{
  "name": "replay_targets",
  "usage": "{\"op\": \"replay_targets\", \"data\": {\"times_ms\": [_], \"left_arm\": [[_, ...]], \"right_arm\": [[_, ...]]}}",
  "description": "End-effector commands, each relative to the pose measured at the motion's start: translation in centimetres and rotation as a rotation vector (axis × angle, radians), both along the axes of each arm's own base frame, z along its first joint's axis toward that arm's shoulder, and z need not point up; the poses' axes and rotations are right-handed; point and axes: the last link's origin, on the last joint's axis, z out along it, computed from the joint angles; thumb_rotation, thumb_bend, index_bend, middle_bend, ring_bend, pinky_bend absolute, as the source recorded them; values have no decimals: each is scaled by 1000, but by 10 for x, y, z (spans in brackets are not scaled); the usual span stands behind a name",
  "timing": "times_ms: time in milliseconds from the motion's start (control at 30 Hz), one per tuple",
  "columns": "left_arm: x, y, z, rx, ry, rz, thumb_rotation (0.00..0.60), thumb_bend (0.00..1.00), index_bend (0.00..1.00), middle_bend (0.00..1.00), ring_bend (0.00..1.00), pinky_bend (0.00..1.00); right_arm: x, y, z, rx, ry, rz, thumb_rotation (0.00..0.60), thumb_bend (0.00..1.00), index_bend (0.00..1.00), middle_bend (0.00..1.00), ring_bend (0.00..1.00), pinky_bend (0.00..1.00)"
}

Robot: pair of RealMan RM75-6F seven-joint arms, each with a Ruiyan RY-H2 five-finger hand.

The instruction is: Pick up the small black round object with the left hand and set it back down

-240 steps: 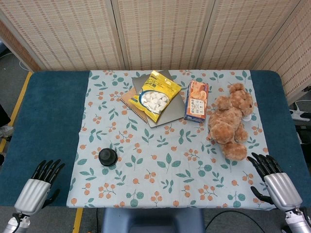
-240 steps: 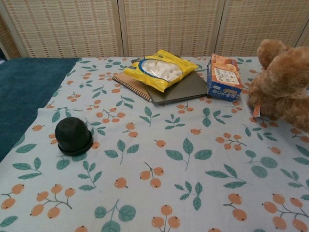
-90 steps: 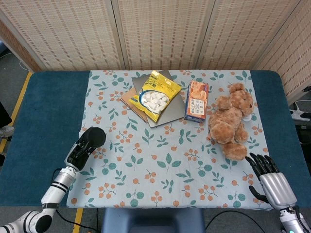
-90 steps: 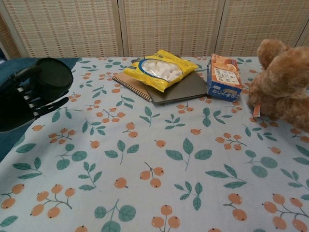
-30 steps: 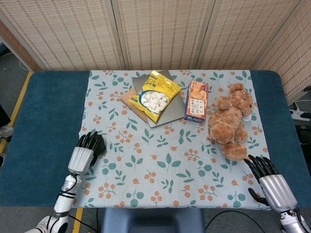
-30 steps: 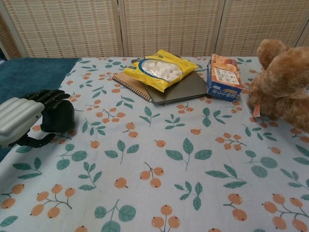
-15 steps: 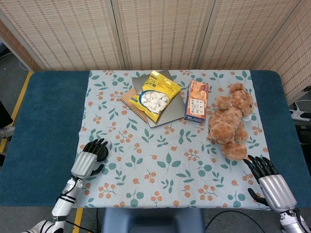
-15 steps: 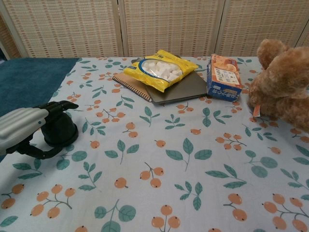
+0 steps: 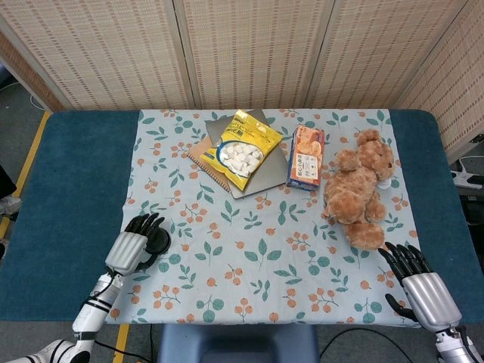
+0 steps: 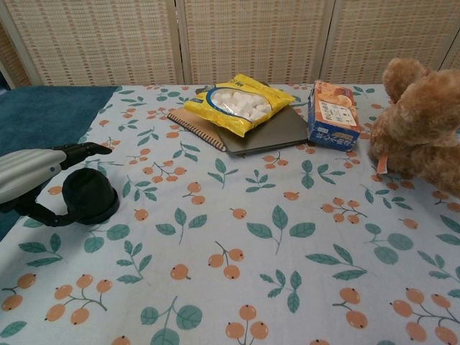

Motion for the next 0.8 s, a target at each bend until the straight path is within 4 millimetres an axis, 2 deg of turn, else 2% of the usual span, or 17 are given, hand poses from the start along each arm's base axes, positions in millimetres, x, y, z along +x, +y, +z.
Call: {"op": "replay_targets", "data": {"times_ms": [33,100,200,267,533,667,800], "left_arm": [[-2,5,2,-25,20,12,600,337,9,10,0,54],[-1,6,4,-27,23,11,600,336,46,57,4,52],[1,4,5,-31,22,7,600,335,153,195,82,51],[3,4,6,-30,24,-1,600,336,194,246,119,49],[0,7,4,-2,77,-20,600,346,314,311,157,48],[0,8,3,6,74,-25,600,368,394,391,227,48],[5,7,4,26,39,-47,600,431,474,477,337,60]], "right_arm": [[0,0,-1,4,2,-1,600,224,0,0,0,0],[0,0,-1,6,3,0,600,224,0,0,0,0],[0,0,-2,6,5,-1,600,224,0,0,0,0],[0,-1,-2,7,7,-2,600,224,0,0,0,0],[1,1,-1,3,4,-2,600,224,0,0,0,0],[0,1,-1,3,5,-1,600,224,0,0,0,0],[0,0,-2,6,8,-1,600,224,0,0,0,0]]}}
